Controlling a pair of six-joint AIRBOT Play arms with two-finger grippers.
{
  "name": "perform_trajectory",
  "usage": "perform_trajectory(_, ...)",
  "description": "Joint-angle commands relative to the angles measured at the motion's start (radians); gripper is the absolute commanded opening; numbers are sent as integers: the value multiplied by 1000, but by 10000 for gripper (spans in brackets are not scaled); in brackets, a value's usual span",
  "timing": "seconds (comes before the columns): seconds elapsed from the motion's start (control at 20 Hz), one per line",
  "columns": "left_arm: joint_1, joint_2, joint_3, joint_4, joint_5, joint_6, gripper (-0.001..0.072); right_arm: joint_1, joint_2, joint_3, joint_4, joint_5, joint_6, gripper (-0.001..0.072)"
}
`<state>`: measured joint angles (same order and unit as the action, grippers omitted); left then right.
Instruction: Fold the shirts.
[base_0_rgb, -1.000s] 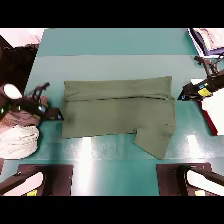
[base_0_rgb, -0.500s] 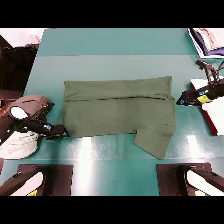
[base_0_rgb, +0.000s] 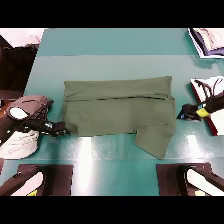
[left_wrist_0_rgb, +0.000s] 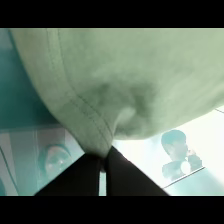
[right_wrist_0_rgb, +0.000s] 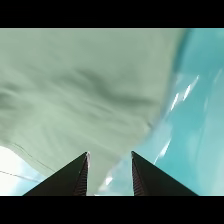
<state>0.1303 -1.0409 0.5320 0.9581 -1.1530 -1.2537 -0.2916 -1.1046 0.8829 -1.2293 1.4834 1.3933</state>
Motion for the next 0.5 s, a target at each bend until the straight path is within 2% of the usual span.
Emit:
perform_trajectory(0.0, 0, 1, 0, -8, 11, 5, 27, -66, 1, -156, 10, -28, -16, 310)
perform_trajectory(0.3, 0, 1, 0, -8, 11, 5, 27, -68, 0, -301, 122, -152, -66, 309)
perform_trajectory(0.45, 0, 1, 0, -8, 12, 5, 27, -68, 1, -307, 139, -141, -78, 307)
